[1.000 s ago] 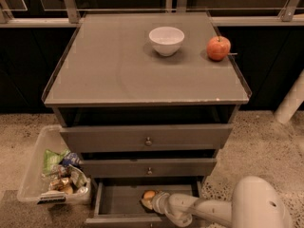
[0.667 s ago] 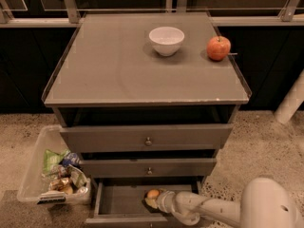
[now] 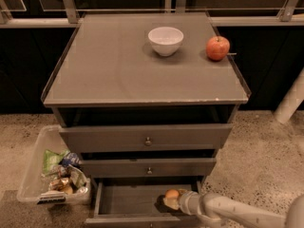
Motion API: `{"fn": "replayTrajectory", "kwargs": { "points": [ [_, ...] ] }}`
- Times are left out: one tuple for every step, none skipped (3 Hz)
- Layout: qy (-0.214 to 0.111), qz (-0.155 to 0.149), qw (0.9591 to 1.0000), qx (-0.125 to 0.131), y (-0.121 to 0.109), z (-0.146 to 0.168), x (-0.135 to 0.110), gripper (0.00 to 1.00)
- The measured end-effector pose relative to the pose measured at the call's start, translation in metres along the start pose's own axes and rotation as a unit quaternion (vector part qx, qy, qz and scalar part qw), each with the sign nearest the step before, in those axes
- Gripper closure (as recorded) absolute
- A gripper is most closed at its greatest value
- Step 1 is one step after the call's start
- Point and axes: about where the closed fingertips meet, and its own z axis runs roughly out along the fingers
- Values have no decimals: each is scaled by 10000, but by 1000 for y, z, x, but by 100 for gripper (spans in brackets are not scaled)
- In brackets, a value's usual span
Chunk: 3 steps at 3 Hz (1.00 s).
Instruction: Pick orange from bottom drawer and place on counter
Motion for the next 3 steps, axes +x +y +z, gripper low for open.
{"fn": "replayTrajectory", "kwargs": {
  "points": [
    [-210, 267, 9994, 115, -21, -57, 2, 100],
    [-210, 267, 9994, 115, -21, -57, 2, 100],
    [-435, 76, 9990, 55, -19, -84, -15, 100]
  ]
}}
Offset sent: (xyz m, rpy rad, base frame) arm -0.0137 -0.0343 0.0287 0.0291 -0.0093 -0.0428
